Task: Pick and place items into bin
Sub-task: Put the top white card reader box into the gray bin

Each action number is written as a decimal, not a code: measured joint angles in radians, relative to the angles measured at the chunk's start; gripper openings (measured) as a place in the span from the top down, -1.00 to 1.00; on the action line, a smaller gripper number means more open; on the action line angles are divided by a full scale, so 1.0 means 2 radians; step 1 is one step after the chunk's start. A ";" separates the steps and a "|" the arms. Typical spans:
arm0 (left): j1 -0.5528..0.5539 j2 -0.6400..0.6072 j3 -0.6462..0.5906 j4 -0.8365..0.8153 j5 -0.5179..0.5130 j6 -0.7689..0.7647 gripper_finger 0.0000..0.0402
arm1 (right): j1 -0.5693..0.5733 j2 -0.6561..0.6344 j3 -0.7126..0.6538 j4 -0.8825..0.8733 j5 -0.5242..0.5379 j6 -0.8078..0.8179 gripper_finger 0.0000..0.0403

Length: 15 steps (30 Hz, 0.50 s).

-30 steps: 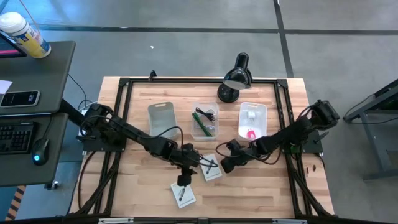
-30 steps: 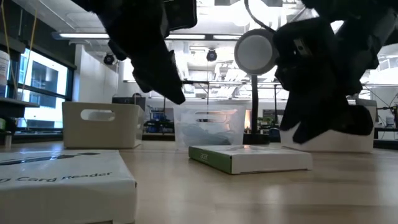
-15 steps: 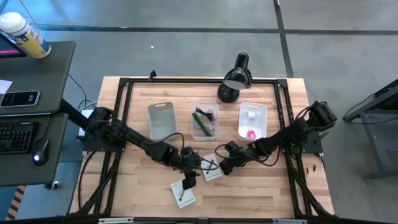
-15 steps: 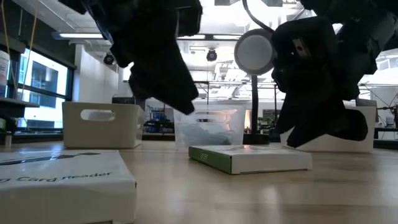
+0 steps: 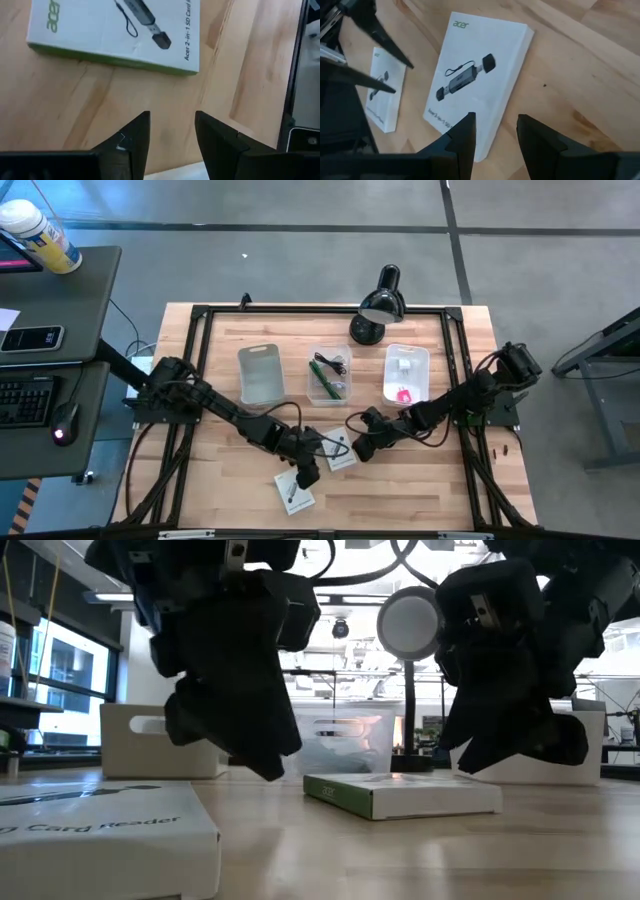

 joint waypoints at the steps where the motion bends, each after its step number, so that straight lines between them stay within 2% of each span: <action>1: 0.000 0.000 0.000 0.001 -0.003 0.009 0.29 | 0.000 0.000 0.000 0.002 -0.003 0.000 0.34; 9: 0.001 0.000 0.000 0.013 -0.045 0.136 0.29 | -0.004 0.000 0.000 0.013 -0.014 -0.004 0.34; 15: 0.000 0.000 0.000 0.000 -0.045 0.165 0.29 | -0.004 0.000 0.000 0.012 -0.011 -0.003 0.34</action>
